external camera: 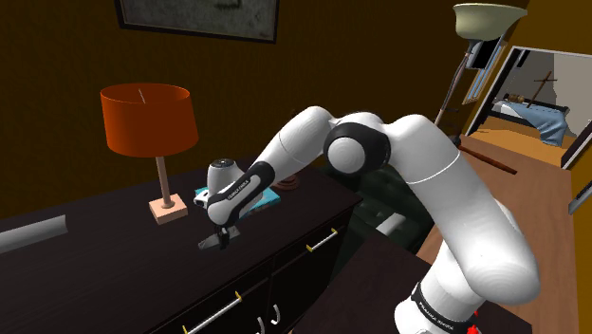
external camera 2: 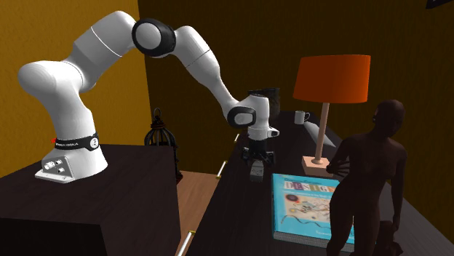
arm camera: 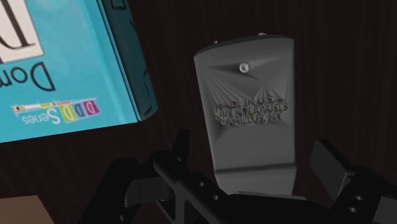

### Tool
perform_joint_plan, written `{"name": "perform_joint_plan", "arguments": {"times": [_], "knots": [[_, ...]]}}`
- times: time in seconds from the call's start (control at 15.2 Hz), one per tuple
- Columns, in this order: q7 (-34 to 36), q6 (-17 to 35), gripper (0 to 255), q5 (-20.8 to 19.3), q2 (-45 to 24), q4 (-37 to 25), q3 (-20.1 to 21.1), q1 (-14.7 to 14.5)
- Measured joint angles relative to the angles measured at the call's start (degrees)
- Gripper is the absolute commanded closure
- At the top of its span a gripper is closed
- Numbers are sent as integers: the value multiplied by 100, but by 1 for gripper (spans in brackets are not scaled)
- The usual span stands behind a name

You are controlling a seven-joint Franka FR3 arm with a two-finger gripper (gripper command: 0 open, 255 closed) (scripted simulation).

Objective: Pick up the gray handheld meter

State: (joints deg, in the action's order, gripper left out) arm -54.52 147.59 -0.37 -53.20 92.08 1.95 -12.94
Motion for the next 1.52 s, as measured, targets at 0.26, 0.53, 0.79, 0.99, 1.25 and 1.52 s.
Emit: {"name": "perform_joint_plan", "arguments": {"times": [0.26,0.53,0.79,0.99,1.25,1.52], "knots": [[0,20,255,0,-14,1,0,-1],[-2,17,255,-1,-14,-2,1,-1],[-4,-22,255,1,62,39,2,5],[8,-123,255,3,240,114,4,-2],[13,-277,255,7,511,230,10,2],[-3,-416,255,13,774,353,16,21]]}}
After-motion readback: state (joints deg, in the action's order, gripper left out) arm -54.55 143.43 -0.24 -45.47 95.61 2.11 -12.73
